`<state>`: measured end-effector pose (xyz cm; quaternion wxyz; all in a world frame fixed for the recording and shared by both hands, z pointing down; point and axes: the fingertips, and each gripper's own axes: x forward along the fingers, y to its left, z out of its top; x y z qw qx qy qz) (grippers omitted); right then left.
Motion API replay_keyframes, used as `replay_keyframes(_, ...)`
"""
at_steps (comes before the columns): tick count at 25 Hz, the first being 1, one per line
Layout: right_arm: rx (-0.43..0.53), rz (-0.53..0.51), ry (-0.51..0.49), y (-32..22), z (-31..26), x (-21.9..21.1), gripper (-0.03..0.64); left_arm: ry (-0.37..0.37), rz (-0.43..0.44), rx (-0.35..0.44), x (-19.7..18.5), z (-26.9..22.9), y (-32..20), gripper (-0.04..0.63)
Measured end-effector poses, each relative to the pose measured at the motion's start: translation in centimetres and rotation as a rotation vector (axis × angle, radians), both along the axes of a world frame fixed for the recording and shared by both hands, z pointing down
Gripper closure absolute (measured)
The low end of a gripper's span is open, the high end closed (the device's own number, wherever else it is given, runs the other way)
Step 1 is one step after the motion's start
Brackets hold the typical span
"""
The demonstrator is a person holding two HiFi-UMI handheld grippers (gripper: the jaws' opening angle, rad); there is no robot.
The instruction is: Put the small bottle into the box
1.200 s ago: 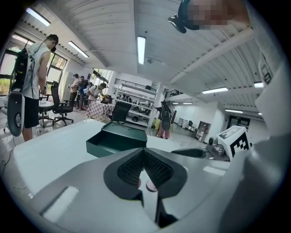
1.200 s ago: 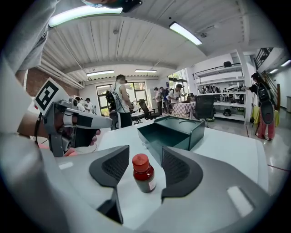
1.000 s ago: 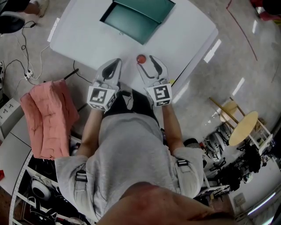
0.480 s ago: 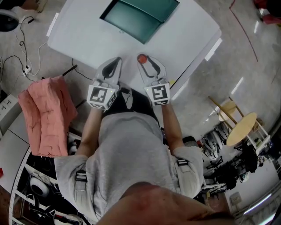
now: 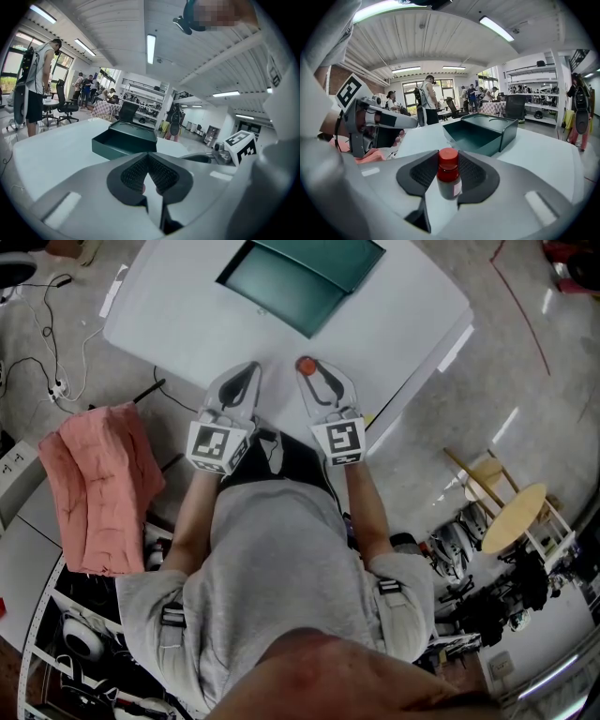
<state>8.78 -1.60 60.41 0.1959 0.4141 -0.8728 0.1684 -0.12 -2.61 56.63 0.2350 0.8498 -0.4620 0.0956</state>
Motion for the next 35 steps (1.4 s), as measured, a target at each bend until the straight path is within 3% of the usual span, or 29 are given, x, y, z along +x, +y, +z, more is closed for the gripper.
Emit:
replay_keyframes(17, 0.036, 0.041, 0.002, -0.9, -2.4, 0.5, 0.488, 0.003, 0.004, 0.043, -0.8, -2.1, -1.3, 0.584)
replay_keyframes(35, 0.220, 0.097, 0.025, -4.8, -11.6, -0.8, 0.488, 0.002, 0.014, 0.179, -3.9, -9.7, -4.5, 0.583)
